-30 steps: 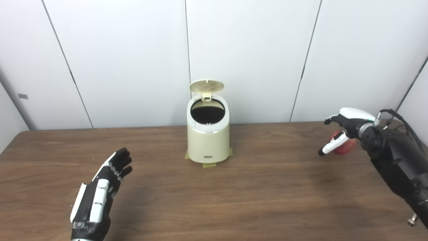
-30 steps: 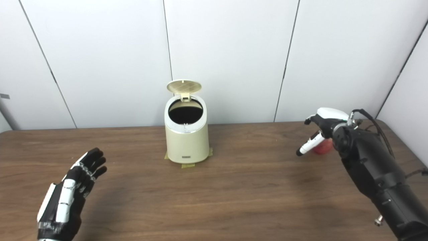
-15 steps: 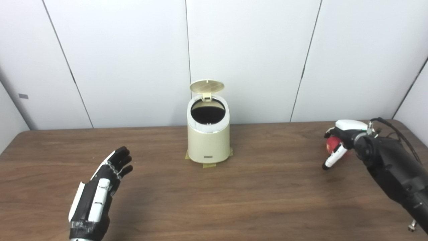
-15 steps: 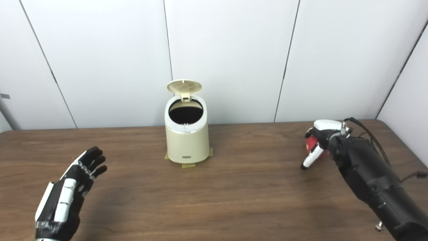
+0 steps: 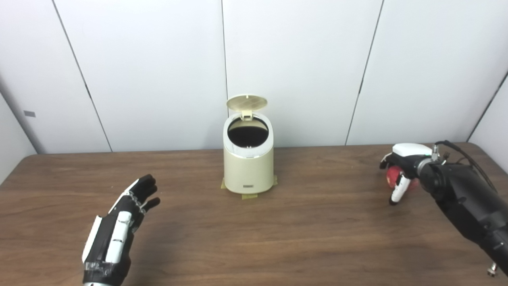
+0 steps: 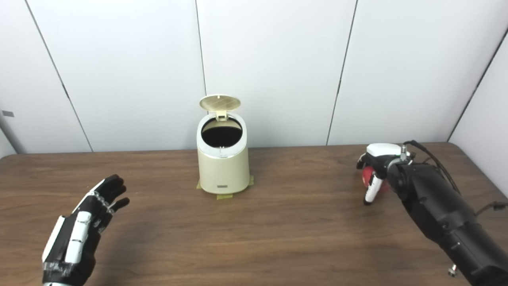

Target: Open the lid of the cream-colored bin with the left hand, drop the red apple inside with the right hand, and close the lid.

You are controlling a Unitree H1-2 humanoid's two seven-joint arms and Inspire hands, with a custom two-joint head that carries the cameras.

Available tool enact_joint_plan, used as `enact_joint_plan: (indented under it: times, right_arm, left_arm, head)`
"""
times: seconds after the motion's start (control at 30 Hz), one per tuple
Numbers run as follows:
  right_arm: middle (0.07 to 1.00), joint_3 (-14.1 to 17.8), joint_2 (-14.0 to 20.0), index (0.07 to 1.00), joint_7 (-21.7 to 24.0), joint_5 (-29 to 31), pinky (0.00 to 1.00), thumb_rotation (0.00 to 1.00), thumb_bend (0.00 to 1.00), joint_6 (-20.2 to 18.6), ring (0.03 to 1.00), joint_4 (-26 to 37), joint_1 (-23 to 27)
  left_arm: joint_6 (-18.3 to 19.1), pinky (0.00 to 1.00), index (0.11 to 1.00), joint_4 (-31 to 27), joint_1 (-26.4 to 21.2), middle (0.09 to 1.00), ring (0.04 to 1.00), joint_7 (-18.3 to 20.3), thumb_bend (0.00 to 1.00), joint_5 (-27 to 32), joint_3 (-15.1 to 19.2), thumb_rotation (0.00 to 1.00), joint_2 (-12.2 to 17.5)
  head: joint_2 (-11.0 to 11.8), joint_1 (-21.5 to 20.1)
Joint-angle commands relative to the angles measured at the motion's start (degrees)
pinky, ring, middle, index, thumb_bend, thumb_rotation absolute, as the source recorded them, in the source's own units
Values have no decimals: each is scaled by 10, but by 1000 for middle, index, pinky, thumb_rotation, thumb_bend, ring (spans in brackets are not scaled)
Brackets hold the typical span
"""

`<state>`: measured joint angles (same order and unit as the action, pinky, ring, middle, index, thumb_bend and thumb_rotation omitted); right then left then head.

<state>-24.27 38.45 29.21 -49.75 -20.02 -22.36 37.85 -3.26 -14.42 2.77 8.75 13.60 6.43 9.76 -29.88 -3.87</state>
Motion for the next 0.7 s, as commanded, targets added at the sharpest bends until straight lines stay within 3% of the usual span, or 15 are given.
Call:
enact_joint_plan:
  times: [0.0,0.03,0.07,0.1,0.17,0.2,0.27,0.4,0.57,0.67]
  right_arm:
    - [712,3,21,744,-31,-28,426,50,802,-4,588,4,14]
    - [603,5,12,694,-58,-37,377,25,686,-15,526,-14,15]
    - [499,7,6,574,-78,-42,321,10,595,-22,458,-29,17]
    - [463,6,2,533,-98,-48,302,5,564,-24,435,-37,17]
    - [499,7,1,493,-131,-52,457,1,537,-14,554,-39,12]
    - [526,9,1,479,-145,-51,486,0,528,-8,572,-38,9]
    - [539,14,1,470,-157,-47,479,0,524,-6,561,-36,7]
    - [487,14,1,484,-153,-47,367,0,530,-12,451,-24,8]
    - [527,24,-1,464,-156,-36,435,0,525,-5,504,-7,5]
    - [499,26,-3,480,-139,-39,390,0,529,-14,473,18,2]
  left_arm:
    - [-13,863,868,-18,-12,907,916,-1,551,0,3,840,5]
    - [-12,863,866,-18,-12,906,915,-1,552,2,3,830,4]
    - [-11,861,867,-18,-12,907,914,-1,552,4,4,822,4]
    - [-11,860,867,-18,-12,907,914,0,552,5,4,819,3]
    - [-9,857,861,-19,-13,905,911,-2,552,9,4,808,1]
    - [-9,853,858,-20,-13,903,908,-2,553,10,4,799,0]
    - [-7,853,856,-21,-13,902,907,-4,552,9,4,791,0]
    - [-7,851,857,-20,-13,900,906,-4,566,9,5,796,0]
    - [-9,854,862,-19,-13,902,905,-3,572,4,4,805,2]
    - [-9,843,860,-18,-13,900,901,-3,571,2,4,811,2]
  head:
    - [0,-1]
    - [0,0]
    - [0,0]
    - [0,0]
    - [0,0]
    - [-2,-1]
    - [-2,-1]
    - [-2,-2]
    - [-2,-2]
    - [-3,-2]
